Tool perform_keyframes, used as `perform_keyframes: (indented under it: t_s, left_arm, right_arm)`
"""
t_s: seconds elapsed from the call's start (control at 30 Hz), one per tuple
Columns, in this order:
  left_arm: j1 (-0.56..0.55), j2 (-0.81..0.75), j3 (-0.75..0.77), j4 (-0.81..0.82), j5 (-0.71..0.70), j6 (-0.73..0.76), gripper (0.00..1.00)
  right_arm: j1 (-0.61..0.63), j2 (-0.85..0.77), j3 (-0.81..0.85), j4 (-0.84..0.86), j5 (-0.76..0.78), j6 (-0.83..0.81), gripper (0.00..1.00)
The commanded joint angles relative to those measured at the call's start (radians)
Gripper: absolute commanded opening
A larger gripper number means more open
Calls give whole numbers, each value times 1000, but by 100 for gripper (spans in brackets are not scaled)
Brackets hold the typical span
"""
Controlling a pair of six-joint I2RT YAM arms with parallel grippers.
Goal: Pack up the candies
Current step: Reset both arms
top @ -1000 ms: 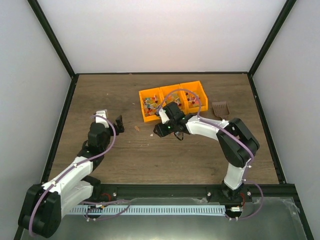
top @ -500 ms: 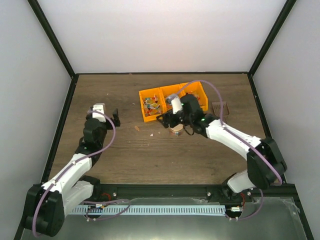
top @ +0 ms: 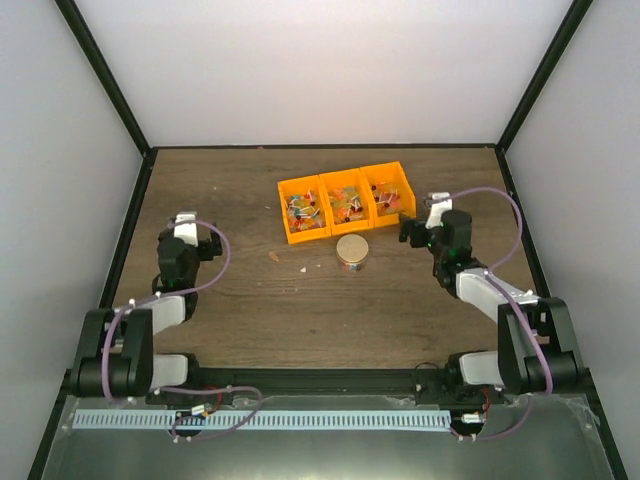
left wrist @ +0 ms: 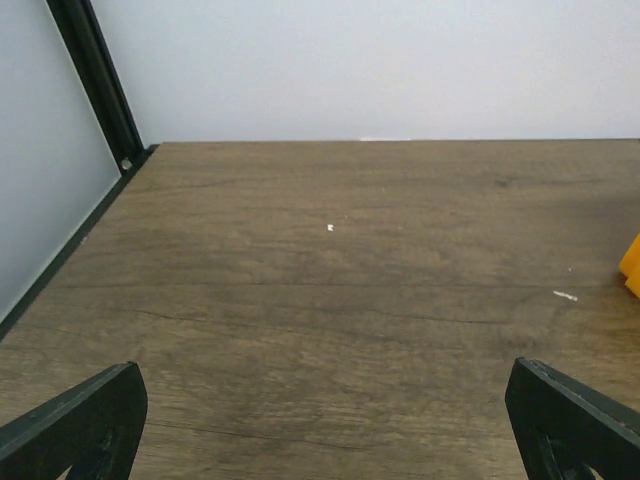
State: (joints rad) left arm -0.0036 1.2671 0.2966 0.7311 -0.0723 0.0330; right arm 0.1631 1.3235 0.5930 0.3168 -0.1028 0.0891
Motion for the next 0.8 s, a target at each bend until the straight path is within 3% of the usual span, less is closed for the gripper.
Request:
perform_keyframes:
  t_s: [0.0, 0.17, 0.3, 0.4, 0.77]
  left_arm:
    - [22, 106, -7, 229, 75, 12, 100]
    - [38, 241, 16, 346, 100, -13, 100]
    - [44, 283, -16, 436, 96, -23, 100]
    - [51, 288, -17, 440, 105, -28, 100]
    - [49, 291, -18, 447, 105, -25, 100]
  right_arm:
    - [-84, 35, -106, 416, 133, -53, 100]
    - [-111, 132, -127, 502, 139, -65, 100]
    - [-116, 150, -326, 848, 131, -58, 100]
    - [-116, 207, -396, 1016, 92, -83, 100]
    - [-115, 215, -378, 988, 110, -74, 100]
